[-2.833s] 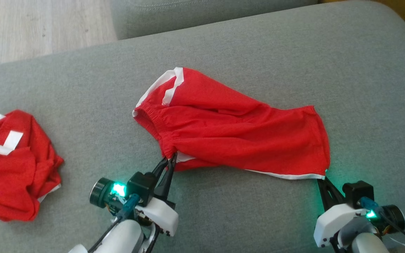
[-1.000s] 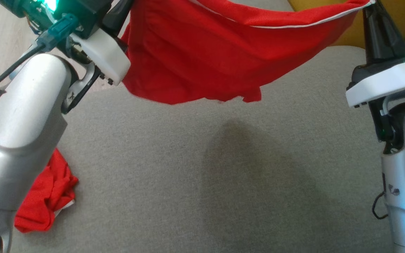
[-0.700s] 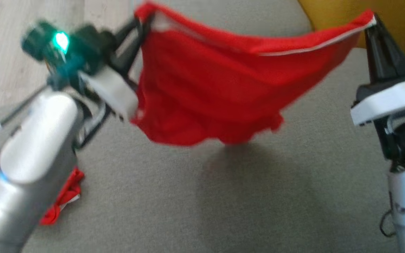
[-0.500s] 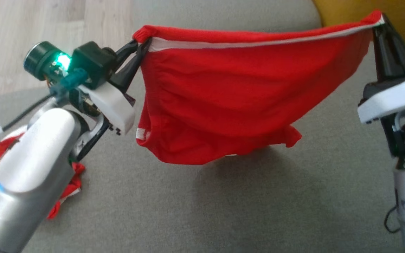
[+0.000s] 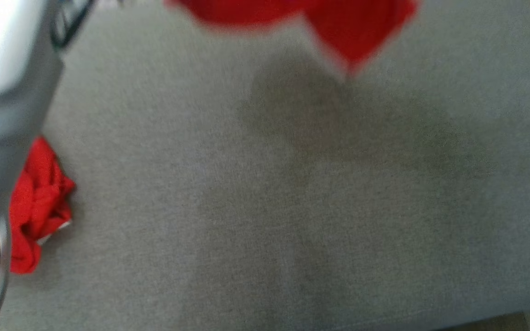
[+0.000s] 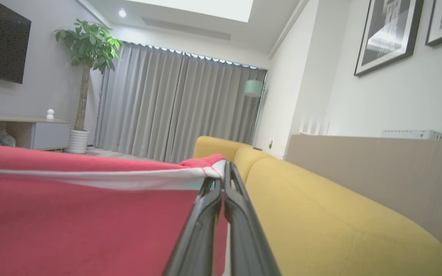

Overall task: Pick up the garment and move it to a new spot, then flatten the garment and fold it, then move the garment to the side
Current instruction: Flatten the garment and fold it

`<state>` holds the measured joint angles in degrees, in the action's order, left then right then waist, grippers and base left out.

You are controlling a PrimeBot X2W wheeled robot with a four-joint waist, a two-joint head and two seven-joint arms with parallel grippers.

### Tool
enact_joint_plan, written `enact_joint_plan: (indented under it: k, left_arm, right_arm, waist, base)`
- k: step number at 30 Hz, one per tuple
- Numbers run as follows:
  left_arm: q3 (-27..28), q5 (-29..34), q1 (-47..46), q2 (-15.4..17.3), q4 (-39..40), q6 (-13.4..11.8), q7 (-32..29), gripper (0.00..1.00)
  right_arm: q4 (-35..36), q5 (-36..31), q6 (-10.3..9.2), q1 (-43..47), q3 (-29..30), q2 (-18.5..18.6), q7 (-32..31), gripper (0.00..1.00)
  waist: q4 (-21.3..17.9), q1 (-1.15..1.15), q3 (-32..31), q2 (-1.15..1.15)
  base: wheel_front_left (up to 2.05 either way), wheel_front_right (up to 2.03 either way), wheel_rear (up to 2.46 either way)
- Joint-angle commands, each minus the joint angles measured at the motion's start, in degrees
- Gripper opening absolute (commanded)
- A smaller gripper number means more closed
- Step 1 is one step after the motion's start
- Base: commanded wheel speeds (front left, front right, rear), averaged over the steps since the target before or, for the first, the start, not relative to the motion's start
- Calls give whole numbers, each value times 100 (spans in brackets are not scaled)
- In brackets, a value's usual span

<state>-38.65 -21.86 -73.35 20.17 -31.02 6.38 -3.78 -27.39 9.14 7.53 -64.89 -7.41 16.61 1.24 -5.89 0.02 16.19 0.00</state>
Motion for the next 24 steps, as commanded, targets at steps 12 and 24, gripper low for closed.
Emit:
enact_joint_plan:
  k: [12,24]
  left_arm:
    - [234,135,-991,-663,-1848,-85,1742,0]
    - [-622,32,1199,-640,-1647,106,1876,0]
  right_arm:
    - [-2188,-440,-4,-796,109,-281,1301,0]
    - [-3250,554,-4,816,-1863,159,939,0]
  waist:
    - [-121,-2,662,0]
    - [-117,-2,33,0]
  base:
    - [0,0,0]
    - [0,0,0]
